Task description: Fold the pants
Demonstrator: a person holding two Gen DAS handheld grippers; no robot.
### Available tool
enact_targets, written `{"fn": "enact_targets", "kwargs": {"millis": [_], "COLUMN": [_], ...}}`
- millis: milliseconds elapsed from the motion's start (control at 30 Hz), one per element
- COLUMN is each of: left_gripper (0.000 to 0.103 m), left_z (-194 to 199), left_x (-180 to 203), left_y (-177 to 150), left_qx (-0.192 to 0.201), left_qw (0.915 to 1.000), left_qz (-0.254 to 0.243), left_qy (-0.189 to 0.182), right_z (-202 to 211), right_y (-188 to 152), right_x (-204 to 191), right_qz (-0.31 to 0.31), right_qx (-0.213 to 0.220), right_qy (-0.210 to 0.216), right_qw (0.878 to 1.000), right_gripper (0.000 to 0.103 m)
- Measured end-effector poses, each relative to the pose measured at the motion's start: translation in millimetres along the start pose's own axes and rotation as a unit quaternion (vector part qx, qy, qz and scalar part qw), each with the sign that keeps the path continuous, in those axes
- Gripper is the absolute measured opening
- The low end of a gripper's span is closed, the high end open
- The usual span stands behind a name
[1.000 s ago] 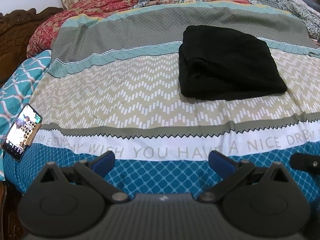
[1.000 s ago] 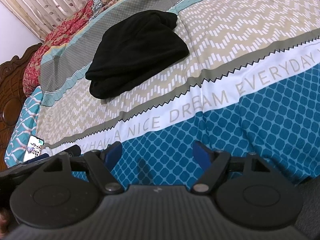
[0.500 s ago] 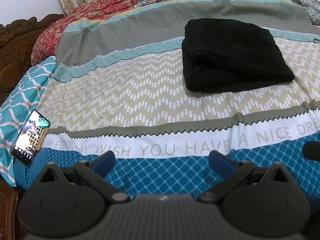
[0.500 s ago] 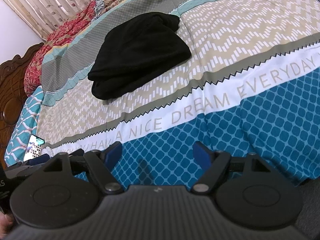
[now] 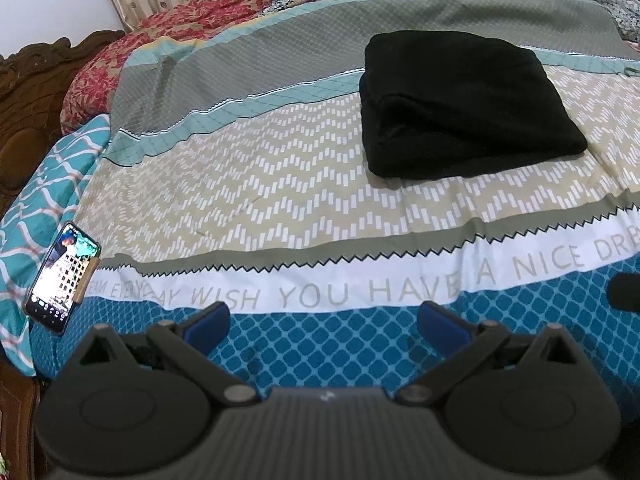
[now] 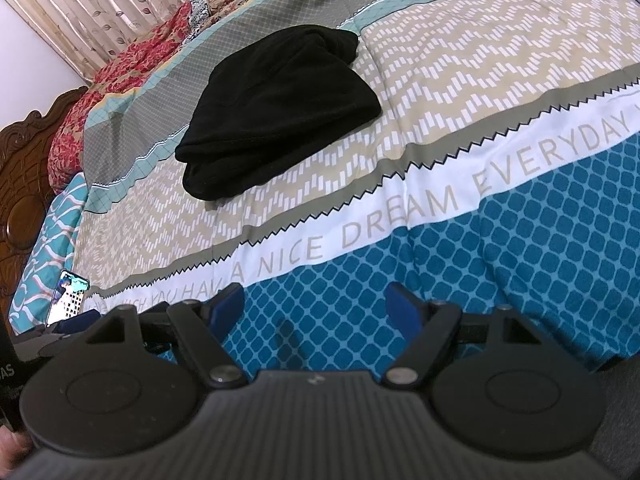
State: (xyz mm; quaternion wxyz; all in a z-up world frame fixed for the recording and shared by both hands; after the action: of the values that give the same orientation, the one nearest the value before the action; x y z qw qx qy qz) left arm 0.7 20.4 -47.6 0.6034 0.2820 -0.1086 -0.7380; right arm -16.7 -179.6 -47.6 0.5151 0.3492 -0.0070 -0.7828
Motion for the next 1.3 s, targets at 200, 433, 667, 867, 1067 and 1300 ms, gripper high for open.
{"fn": "enact_targets", "kwargs": {"millis": [200,433,667,867,1067,1300], "left_gripper": [0.103,0.103,0.103,0.103,0.103,0.103], "left_z": [0.1,0.1,-0.7,-0.8,-0.3,-2.2], "left_x": [2.4,3.9,6.4,8.3,9.2,8.8], "left_y": [-0.7,-1.0,-1.5,-1.8,-1.8,-2.3], "left_qx": [-0.003,-0.003,-0.009,-0.011,-0.009,-0.016], "left_qw": [1.0,0.9999,0.9997,0.9995,0.9995,0.9993], "left_qz": [-0.004,-0.01,-0.013,-0.017,-0.02,-0.017], "left_qy": [-0.006,-0.011,-0.017,-0.022,-0.021,-0.03], "right_z": [-0.2,-0.5,-0.6,-0.9,-1.4,-1.6], "right_y": [-0.6,-1.3,-0.9,-1.0,-0.2,0.0], "right_x": [0.4,-0.1,0.5,0.7,1.3,2.0], "right_qz": [-0.004,-0.007,-0.007,-0.007,-0.007,-0.007], "right_qx": [0.0,0.001,0.001,0.001,0.0,0.0], "right_qy": [-0.001,-0.001,-0.001,-0.001,-0.001,-0.001], "right_qw": [1.0,1.0,1.0,1.0,1.0,1.0], "right_gripper": [0.08,0.08,0.08,0.08,0.08,0.08]}}
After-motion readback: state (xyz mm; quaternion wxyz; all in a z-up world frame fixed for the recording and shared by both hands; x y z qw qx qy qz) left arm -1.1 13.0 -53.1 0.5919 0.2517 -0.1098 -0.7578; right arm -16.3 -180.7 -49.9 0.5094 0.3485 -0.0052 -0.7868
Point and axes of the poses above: each gripper's, at about its wrist camera, not at the fingertips, and z roughly against the way its jaws point, x to its right, y to its top, the point moved 3 cm from there along -z, roughly the way its jaws point, and after that the axes turned 6 degrees about -x, right-handed, at the moved point
